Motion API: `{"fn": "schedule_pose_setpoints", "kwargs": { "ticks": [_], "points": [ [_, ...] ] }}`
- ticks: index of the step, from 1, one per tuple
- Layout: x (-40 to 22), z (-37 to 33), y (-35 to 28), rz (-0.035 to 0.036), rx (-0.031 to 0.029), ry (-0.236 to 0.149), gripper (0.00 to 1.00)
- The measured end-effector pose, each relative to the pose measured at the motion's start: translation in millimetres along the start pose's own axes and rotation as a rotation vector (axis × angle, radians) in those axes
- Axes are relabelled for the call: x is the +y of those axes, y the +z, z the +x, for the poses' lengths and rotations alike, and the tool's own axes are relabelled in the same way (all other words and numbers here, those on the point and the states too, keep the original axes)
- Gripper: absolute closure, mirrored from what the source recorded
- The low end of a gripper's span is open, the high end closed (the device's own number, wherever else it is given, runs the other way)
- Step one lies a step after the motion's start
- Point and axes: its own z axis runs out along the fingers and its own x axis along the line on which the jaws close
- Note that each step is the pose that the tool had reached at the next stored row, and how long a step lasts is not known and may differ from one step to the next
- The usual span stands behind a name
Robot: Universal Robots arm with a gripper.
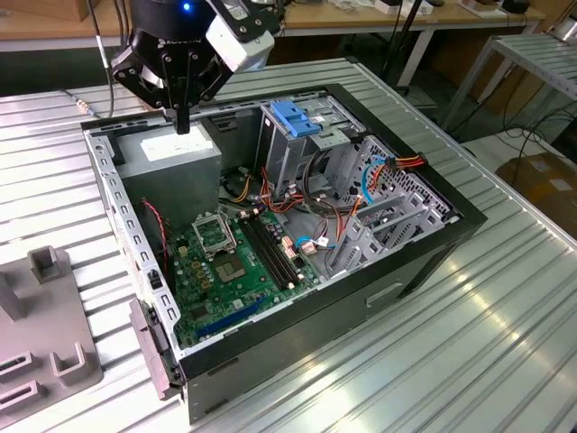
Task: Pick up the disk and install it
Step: 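Reach for the disk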
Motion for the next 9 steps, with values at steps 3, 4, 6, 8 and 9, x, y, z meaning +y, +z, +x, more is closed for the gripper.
{"fn": "schedule_pose_setpoints", "kwargs": {
  "ticks": [3, 4, 6, 8, 9],
  "points": [
    [-0.4, 5.4, -0.2, 0.0000, 0.0001, 0.000, 0.90],
    [-0.5, 6.8, -0.2, 0.0001, 0.0001, 0.000, 0.90],
    [-0.8, 11.1, -0.2, 0.0000, 0.0000, 0.000, 0.90],
    [-1.2, 15.7, -0.3, 0.0000, 0.0000, 0.000, 0.90],
    [-1.3, 17.7, -0.4, 0.0000, 0.0000, 0.000, 0.90]
  ]
}}
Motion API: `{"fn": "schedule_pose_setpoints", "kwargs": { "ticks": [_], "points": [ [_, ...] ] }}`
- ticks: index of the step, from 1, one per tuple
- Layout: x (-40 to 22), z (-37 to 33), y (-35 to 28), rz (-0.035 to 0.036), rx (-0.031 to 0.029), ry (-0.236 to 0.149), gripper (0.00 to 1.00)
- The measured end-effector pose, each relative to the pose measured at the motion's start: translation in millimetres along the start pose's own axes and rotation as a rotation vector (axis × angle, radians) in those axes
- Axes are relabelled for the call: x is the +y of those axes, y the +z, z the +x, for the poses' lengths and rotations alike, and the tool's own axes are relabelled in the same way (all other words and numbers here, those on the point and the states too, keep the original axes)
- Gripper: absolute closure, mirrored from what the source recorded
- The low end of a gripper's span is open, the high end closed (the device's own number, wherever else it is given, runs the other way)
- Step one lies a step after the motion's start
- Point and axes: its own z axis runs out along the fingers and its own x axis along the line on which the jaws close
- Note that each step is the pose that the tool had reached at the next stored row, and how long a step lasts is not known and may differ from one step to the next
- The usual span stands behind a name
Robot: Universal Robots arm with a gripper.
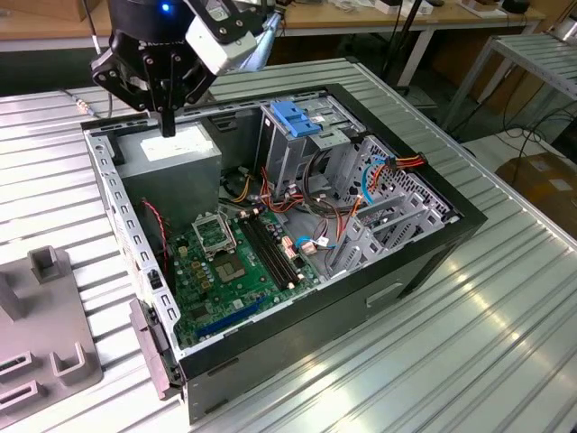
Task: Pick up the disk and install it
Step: 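Reach for the disk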
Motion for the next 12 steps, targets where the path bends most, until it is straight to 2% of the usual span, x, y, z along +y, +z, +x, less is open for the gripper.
{"fn": "schedule_pose_setpoints", "kwargs": {
  "ticks": [12],
  "points": [
    [-1.9, 24.8, -0.5, 0.0000, 0.0000, 0.000, 0.90]
  ]
}}
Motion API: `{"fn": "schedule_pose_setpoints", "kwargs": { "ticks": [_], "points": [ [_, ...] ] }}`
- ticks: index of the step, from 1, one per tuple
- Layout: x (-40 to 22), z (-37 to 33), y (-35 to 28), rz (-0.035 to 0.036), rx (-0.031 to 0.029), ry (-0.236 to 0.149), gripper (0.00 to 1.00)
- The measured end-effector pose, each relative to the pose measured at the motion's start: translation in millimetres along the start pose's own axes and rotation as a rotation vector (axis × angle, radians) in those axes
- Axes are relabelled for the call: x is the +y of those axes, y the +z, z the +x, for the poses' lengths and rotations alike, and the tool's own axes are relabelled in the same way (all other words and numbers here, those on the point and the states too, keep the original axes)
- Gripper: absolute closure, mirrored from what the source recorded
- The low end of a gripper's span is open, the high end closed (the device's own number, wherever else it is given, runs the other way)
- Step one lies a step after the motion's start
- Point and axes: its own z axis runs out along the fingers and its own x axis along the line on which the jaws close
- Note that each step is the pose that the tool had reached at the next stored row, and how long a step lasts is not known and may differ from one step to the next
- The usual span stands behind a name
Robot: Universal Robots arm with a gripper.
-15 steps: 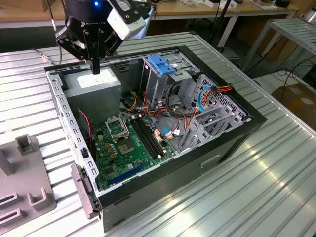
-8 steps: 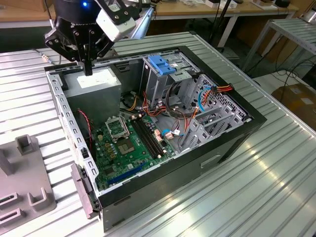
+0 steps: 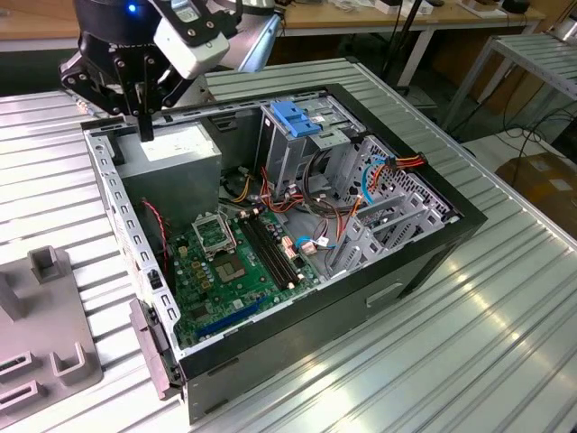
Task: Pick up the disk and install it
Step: 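Reach for the disk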
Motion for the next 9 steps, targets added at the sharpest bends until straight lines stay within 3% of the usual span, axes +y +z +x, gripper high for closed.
{"fn": "schedule_pose_setpoints", "kwargs": {
  "ticks": [9],
  "points": [
    [-1.2, 15.9, -0.3, 0.0001, 0.0000, 0.000, 0.90]
  ]
}}
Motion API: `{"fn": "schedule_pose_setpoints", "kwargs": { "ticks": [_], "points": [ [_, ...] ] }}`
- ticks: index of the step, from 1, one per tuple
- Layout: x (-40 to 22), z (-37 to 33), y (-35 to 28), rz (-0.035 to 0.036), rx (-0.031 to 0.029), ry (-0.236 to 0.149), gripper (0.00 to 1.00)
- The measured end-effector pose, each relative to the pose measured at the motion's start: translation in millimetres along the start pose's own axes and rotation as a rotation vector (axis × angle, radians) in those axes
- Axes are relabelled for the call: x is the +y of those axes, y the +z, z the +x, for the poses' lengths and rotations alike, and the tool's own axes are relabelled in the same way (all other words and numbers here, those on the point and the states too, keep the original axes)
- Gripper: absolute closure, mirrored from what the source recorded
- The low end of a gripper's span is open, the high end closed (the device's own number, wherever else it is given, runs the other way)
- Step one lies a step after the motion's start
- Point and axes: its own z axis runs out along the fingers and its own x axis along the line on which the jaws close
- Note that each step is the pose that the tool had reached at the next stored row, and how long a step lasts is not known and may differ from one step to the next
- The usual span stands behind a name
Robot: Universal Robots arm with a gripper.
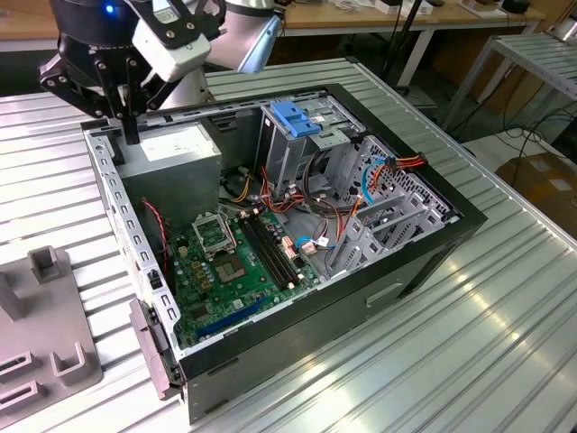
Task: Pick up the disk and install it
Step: 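Reach for the disk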
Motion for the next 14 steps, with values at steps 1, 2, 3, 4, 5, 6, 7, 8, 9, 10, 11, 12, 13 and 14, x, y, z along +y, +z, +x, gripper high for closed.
{"fn": "schedule_pose_setpoints", "kwargs": {
  "ticks": [1, 2, 3, 4, 5, 6, 7, 8, 9, 10, 11, 12, 13, 14],
  "points": [
    [-0.1, 1.5, 0.0, -0.0001, -0.0001, 0.000, 0.90],
    [-0.2, 3.2, 0.0, 0.0000, 0.0000, 0.000, 0.90],
    [-0.4, 5.0, -0.1, 0.0000, 0.0000, 0.000, 0.90],
    [-0.5, 6.5, -0.1, -0.0001, -0.0001, 0.000, 0.90],
    [-0.6, 8.1, -0.2, 0.0000, 0.0000, 0.000, 0.90],
    [-0.7, 9.8, -0.2, 0.0001, 0.0001, 0.000, 0.90],
    [-1.0, 12.7, -0.2, 0.0000, 0.0000, 0.000, 0.90],
    [-1.1, 14.3, -0.3, 0.0000, 0.0000, 0.000, 0.90],
    [-1.2, 16.0, -0.3, -0.0001, 0.0000, 0.000, 0.90],
    [-1.4, 17.9, -0.3, 0.0000, 0.0000, 0.000, 0.90],
    [-1.5, 19.4, -0.4, 0.0000, 0.0000, 0.000, 0.90],
    [-1.7, 22.5, -0.4, -0.0001, -0.0001, 0.000, 0.90],
    [-1.8, 24.2, -0.4, -0.0001, -0.0001, 0.000, 0.90],
    [-2.0, 26.0, -0.5, -0.0001, -0.0001, 0.000, 0.90]
  ]
}}
